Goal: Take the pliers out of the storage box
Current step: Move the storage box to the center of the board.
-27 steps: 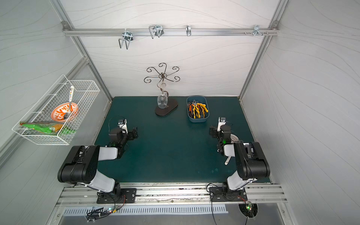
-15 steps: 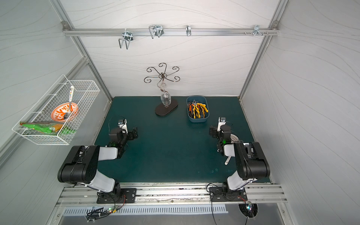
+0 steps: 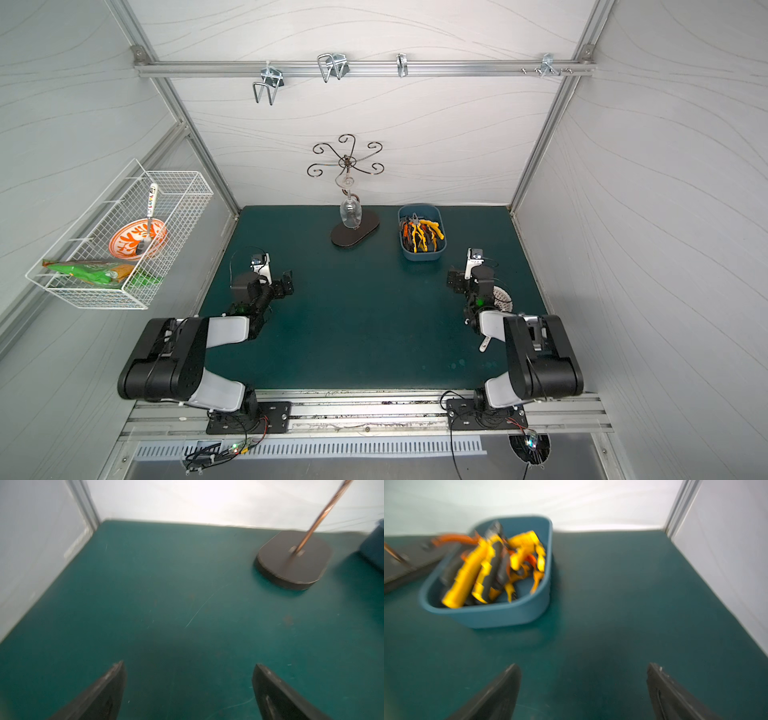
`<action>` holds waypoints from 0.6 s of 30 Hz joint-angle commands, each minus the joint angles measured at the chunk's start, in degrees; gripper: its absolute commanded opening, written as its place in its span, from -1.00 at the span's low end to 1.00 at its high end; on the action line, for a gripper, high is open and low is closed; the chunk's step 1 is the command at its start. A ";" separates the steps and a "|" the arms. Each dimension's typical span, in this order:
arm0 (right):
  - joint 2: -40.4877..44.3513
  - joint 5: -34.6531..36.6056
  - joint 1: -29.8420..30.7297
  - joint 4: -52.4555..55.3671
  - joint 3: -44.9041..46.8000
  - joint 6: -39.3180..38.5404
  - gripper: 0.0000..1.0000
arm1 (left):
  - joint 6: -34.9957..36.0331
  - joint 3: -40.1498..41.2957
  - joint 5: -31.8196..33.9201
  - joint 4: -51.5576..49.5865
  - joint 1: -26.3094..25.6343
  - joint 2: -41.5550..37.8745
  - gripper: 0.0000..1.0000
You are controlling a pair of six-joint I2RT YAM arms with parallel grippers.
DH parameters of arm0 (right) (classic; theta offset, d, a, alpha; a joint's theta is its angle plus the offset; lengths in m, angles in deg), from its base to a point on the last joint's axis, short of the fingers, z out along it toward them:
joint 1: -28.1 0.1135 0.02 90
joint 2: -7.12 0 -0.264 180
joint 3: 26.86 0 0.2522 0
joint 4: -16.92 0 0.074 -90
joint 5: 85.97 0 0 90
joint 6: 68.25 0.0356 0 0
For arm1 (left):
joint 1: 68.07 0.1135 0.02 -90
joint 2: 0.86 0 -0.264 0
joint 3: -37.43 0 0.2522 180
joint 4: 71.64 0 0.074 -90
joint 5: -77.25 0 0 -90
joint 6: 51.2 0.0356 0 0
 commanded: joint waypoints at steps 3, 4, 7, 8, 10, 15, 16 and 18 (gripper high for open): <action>8.54 -3.09 1.01 15.80 -5.83 2.29 0.98 | 6.42 -1.89 5.62 -7.18 -8.07 -6.75 1.00; 9.30 -3.71 0.99 18.93 -7.71 4.04 0.98 | 6.90 -2.11 7.03 -8.35 -10.05 -7.93 1.00; 9.79 -9.40 0.96 25.06 -12.71 5.86 0.98 | 7.71 -3.15 8.25 -12.20 -16.14 -11.74 1.00; 9.64 -11.23 0.93 27.41 -14.35 6.22 0.98 | 7.84 -3.89 8.71 -13.60 -18.28 -12.38 1.00; 8.32 -12.69 0.86 31.25 -18.04 7.83 0.98 | 6.94 -5.22 9.19 -16.07 -23.39 -12.89 1.00; -0.45 -12.04 0.81 47.10 -31.39 13.80 0.98 | 3.94 -9.24 7.71 -23.90 -35.63 -12.97 1.00; -3.13 -11.24 0.77 50.38 -34.38 13.30 0.98 | 2.55 -9.81 6.58 -24.72 -37.55 -13.05 1.00; -8.02 -8.99 0.43 54.33 -39.05 12.48 0.98 | -0.38 -10.90 2.14 -26.26 -39.79 -13.57 1.00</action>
